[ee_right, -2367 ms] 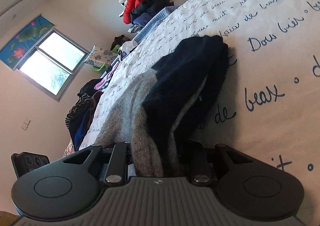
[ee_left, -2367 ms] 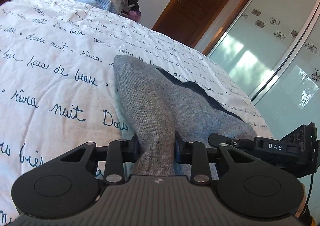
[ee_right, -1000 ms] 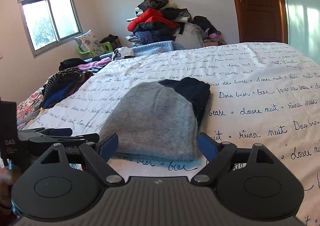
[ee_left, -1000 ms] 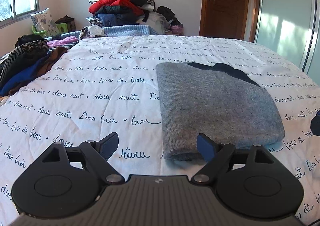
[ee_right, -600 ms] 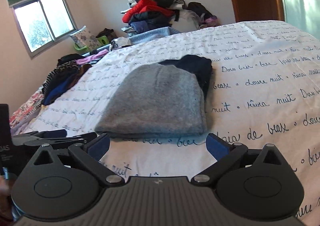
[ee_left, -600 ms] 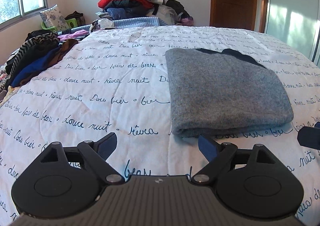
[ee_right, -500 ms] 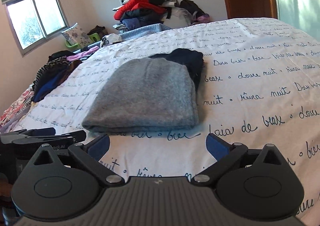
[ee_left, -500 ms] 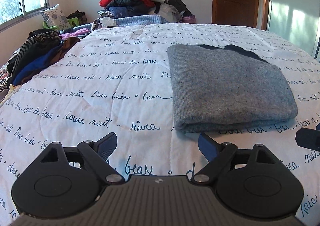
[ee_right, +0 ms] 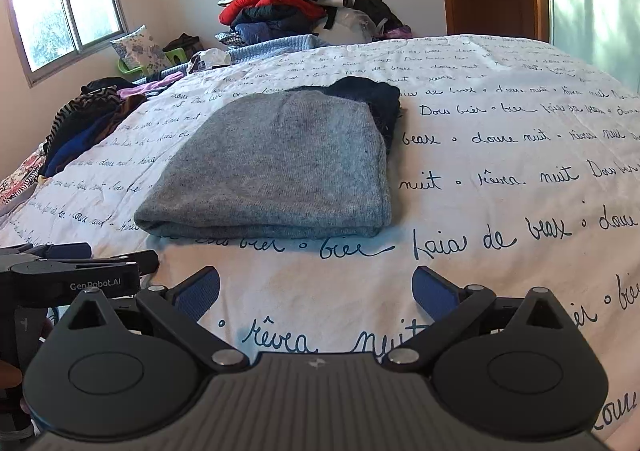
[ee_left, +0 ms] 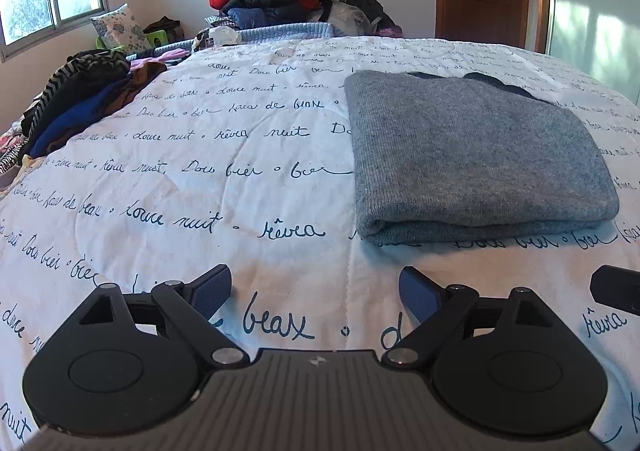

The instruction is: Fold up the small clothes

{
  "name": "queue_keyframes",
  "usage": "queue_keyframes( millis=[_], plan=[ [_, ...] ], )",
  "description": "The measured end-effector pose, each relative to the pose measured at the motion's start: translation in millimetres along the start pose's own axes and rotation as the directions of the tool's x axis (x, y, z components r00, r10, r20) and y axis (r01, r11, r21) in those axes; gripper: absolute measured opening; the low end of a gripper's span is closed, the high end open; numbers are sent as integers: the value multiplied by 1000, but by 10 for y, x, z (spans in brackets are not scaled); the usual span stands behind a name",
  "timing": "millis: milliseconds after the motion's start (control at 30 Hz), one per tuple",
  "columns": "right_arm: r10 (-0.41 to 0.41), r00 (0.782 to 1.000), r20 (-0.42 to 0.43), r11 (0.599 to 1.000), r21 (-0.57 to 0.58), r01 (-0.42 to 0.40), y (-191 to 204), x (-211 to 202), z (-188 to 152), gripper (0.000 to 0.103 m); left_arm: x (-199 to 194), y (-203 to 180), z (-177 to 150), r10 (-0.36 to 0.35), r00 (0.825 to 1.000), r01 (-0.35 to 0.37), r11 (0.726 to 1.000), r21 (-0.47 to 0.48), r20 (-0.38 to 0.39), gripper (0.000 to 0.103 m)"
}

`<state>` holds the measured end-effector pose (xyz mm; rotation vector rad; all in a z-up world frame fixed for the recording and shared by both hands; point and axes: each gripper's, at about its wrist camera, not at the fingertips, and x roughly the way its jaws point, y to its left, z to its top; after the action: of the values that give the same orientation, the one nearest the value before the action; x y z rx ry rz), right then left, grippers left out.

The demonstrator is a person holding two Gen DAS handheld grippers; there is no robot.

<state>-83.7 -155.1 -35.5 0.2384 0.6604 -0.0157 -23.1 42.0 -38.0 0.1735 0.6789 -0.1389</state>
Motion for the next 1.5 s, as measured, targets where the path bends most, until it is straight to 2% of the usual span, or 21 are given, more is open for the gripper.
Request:
queue_keyframes(
  millis=[500,833,933,1067,1500],
  plan=[
    [-53,999,10,998,-35,53,27,71,-22,103,46,-6,-63,15,999,-15,1000,1,30,95],
    [-111,994,26,990,-79,112,71,131,-27,103,88,10,-91,33,999,-33,999,-24,22,103],
    [-131,991,31,985,-110,134,107,158,-24,103,100,23,-91,27,999,-27,999,-32,19,103],
    [-119,993,0,982,-146,118,150,224,-40,103,114,52,-105,16,1000,-15,999,-52,17,103],
    [-165,986,38,971,-172,169,121,250,-11,103,87,89,-100,19,999,-18,998,-53,28,103]
  ],
)
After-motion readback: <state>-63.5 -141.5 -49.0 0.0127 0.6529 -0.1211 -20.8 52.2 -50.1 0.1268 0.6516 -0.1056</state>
